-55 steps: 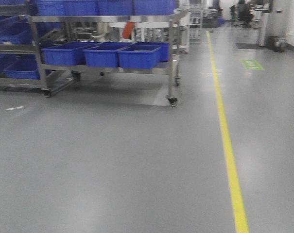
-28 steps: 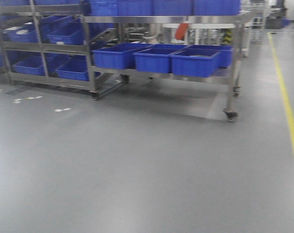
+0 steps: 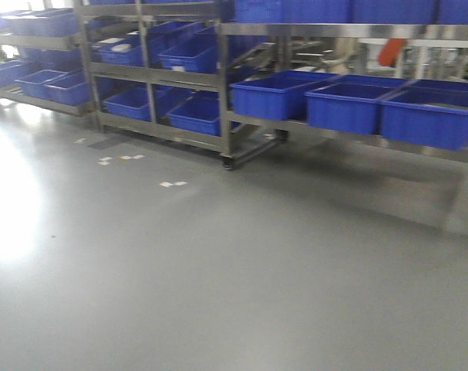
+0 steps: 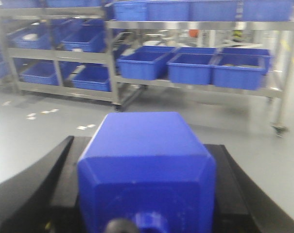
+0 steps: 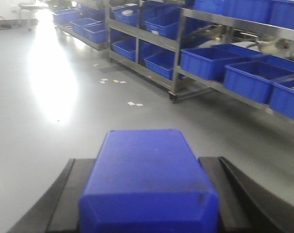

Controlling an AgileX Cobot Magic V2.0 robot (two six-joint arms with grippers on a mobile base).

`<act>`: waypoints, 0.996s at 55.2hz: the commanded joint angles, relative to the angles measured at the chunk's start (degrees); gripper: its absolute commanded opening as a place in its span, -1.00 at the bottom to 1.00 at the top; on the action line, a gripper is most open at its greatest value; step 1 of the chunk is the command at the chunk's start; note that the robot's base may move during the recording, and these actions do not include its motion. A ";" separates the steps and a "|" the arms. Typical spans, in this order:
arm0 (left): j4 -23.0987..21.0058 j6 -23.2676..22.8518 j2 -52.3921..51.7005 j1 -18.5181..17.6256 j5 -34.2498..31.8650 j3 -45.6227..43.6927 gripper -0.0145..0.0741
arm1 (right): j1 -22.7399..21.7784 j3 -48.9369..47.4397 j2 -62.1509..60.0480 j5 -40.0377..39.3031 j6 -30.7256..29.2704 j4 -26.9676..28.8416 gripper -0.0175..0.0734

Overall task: Pick and sort blue part to right shelf
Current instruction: 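Drive the base away from the table across the warehouse floor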

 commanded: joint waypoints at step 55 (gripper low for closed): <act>0.34 -0.21 0.86 -0.18 -5.42 -1.66 0.00 | -0.18 -1.64 0.80 -5.50 -0.36 -1.50 -0.27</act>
